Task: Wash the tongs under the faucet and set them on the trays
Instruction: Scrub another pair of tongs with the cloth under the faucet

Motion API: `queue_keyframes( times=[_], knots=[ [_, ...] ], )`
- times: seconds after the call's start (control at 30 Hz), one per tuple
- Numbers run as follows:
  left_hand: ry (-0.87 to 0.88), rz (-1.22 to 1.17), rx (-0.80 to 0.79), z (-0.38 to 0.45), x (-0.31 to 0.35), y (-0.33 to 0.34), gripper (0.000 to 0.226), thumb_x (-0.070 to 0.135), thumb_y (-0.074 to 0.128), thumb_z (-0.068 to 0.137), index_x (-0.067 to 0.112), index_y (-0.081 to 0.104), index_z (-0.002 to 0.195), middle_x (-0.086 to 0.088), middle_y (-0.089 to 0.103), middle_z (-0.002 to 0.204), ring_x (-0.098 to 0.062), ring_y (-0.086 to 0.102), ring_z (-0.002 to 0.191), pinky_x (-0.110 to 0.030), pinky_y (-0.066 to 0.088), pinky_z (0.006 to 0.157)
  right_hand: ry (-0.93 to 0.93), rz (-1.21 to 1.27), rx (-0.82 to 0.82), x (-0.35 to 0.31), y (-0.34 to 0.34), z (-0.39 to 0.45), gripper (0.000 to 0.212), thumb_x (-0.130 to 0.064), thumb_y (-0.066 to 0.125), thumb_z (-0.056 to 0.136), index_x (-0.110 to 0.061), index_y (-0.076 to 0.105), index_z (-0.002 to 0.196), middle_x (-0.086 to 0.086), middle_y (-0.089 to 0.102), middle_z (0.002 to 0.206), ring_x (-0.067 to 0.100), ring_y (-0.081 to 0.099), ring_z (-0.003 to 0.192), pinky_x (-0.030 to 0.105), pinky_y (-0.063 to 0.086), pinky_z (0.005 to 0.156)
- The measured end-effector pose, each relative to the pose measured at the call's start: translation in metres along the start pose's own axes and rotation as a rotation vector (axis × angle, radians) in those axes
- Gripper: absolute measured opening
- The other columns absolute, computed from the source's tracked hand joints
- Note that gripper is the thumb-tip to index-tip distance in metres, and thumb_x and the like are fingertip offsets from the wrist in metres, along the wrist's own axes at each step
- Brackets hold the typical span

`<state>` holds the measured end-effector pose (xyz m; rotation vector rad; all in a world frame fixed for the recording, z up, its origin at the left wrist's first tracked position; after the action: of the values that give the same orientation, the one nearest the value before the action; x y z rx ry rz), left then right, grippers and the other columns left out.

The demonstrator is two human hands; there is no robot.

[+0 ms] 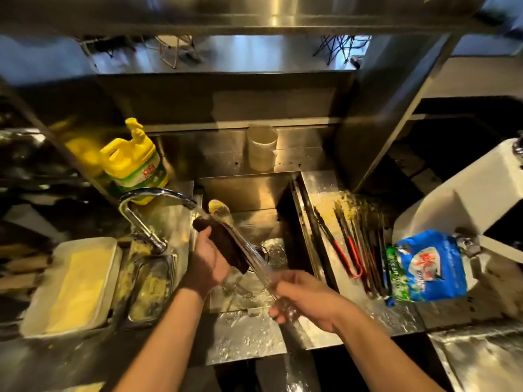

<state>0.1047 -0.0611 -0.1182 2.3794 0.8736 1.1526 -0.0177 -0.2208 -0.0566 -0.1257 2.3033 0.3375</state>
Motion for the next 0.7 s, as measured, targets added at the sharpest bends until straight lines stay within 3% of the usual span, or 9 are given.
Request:
queue_keyframes(
  times=[0.1,0.17,0.27,0.33,0.43,0.5,0.6,0.63,0.7],
  knots=[
    [-0.068,0.150,-0.048,0.012,-0.009,-0.008,0.044,0.042,0.033,0.103,0.011,0.064,0.104,-0.016,0.072,0.093,-0.031,0.064,0.095,-0.047,0.044,0.100,0.071,-0.177,0.031,0.007,0.015,0.005,0.025,-0.021,0.057,0.081,-0.018,0.056,0.105,0.008,0.067,0.091,0.015,0.062,0.058,0.027,0.048,0.048],
    [-0.120,0.258,-0.053,0.014,-0.023,-0.011,0.041,0.038,0.034,0.105,0.009,0.062,0.112,-0.019,0.068,0.107,-0.030,0.063,0.101,-0.047,0.044,0.102,0.062,-0.271,0.136,0.007,0.015,0.010,0.017,-0.026,0.059,0.077,-0.026,0.056,0.094,0.002,0.066,0.077,0.012,0.054,0.051,0.024,0.041,0.042],
    [-0.166,0.376,-0.010,0.021,-0.033,-0.016,0.032,0.027,0.041,0.106,0.006,0.059,0.122,-0.022,0.065,0.117,-0.030,0.064,0.101,-0.044,0.050,0.095,0.011,-0.468,0.200,0.010,0.019,0.016,0.021,-0.023,0.062,0.082,-0.022,0.054,0.101,0.000,0.060,0.064,0.011,0.053,0.044,0.022,0.041,0.039],
    [-0.194,0.413,0.054,0.030,-0.034,-0.022,0.029,0.023,0.048,0.103,0.003,0.061,0.120,-0.020,0.065,0.115,-0.029,0.063,0.099,-0.044,0.050,0.092,0.020,-0.482,0.187,0.017,0.022,0.019,0.027,-0.021,0.060,0.081,-0.018,0.053,0.107,-0.002,0.058,0.057,0.011,0.051,0.040,0.022,0.042,0.038],
    [-0.270,0.358,0.076,0.033,-0.049,-0.015,0.026,0.024,0.048,0.103,0.006,0.062,0.115,-0.016,0.063,0.111,-0.028,0.062,0.090,-0.043,0.053,0.083,0.019,-0.479,0.219,0.012,0.014,0.027,0.005,-0.017,0.057,0.082,-0.015,0.056,0.087,-0.003,0.054,0.056,0.008,0.048,0.036,0.022,0.042,0.038],
    [-0.289,0.360,0.078,0.032,-0.055,-0.010,0.027,0.025,0.050,0.102,0.008,0.060,0.120,-0.016,0.064,0.110,-0.028,0.063,0.093,-0.046,0.052,0.090,0.017,-0.491,0.259,0.006,0.010,0.034,0.008,-0.014,0.056,0.083,-0.019,0.056,0.077,-0.002,0.053,0.057,0.008,0.049,0.036,0.022,0.042,0.039],
    [-0.236,0.374,0.117,0.047,-0.038,-0.017,0.024,0.020,0.045,0.104,0.005,0.061,0.094,-0.014,0.068,0.079,-0.027,0.066,0.070,-0.042,0.053,0.071,0.015,-0.492,0.240,0.002,0.013,0.039,0.008,-0.014,0.054,0.083,-0.022,0.055,0.081,-0.001,0.057,0.060,0.009,0.052,0.035,0.021,0.041,0.036],
    [-0.233,0.369,0.151,0.050,-0.034,-0.018,0.026,0.019,0.044,0.104,0.006,0.060,0.088,-0.014,0.065,0.077,-0.028,0.065,0.068,-0.040,0.052,0.067,0.017,-0.507,0.224,0.000,0.013,0.040,0.005,-0.015,0.054,0.083,-0.019,0.055,0.085,0.000,0.057,0.060,0.009,0.052,0.035,0.021,0.042,0.036],
    [-0.221,0.338,0.147,0.052,-0.038,-0.012,0.026,0.021,0.046,0.104,0.005,0.062,0.092,-0.015,0.065,0.088,-0.030,0.065,0.079,-0.042,0.055,0.072,0.021,-0.524,0.237,-0.006,0.005,0.041,0.007,-0.013,0.054,0.082,-0.013,0.056,0.089,0.002,0.057,0.061,0.010,0.053,0.035,0.022,0.043,0.037]
  ],
)
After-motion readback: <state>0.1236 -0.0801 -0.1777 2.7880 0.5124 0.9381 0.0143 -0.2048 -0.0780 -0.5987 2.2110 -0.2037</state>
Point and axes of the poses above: each hand's wrist, its own z-axis towards the middle knuckle, its own y-axis out of the palm, x = y × z, the point moved 9 cm from there along z, towards the middle knuckle
